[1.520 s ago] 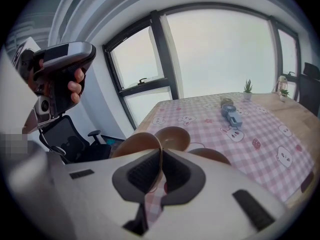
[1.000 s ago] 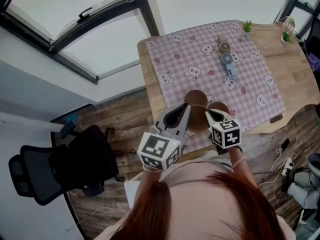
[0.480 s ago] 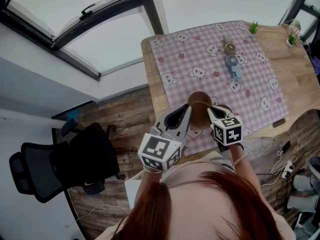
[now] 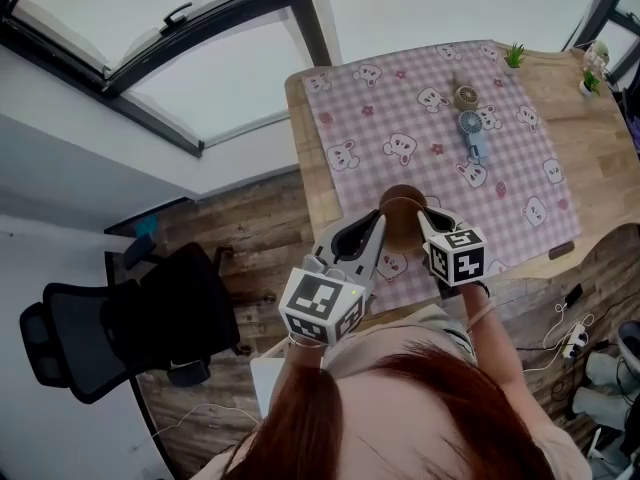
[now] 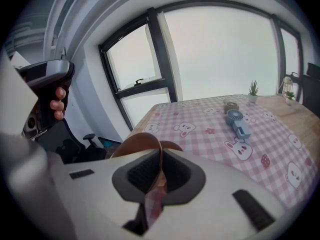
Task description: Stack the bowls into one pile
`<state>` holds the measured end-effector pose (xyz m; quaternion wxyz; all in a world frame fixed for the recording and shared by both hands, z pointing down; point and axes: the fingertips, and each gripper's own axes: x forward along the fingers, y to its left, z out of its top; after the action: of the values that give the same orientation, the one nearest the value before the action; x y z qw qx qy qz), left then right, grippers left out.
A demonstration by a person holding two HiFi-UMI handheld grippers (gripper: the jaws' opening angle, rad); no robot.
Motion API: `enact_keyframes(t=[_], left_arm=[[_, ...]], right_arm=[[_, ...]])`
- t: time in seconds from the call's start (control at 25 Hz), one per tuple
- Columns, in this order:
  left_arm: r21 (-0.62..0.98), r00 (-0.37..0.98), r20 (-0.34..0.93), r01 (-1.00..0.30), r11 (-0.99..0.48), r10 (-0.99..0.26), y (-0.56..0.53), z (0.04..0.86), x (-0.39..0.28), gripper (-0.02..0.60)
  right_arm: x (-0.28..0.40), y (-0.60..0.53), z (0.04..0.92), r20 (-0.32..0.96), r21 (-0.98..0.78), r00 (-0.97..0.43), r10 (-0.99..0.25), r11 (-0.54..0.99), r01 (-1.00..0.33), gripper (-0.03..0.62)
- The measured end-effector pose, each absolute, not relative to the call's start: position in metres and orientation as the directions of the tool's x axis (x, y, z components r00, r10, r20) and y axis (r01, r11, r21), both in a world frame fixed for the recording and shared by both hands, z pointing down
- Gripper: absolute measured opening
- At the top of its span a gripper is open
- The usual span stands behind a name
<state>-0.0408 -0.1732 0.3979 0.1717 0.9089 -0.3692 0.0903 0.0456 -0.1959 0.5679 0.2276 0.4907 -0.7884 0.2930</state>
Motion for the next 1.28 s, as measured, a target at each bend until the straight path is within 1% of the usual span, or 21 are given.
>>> enact_keyframes(t=[0.68,1.28], left_arm=[[0.264,0.711,0.318,-0.701,-0.662,-0.627,-0.182,0.413,-0.041,0.012],[0.273,0.705,0.338,-0.707,-0.652,-0.623,-0.189,0.421,-0.044,0.012]], right_arm=[[0.054,-0.217,0.585,0.66,-0.26,-0.385,-0.645,0.285,-0.923,0.015],[0.059,-0.229,0.603,0.692,-0.302,-0.365,-0.623,0.21,-0.93,0.017]])
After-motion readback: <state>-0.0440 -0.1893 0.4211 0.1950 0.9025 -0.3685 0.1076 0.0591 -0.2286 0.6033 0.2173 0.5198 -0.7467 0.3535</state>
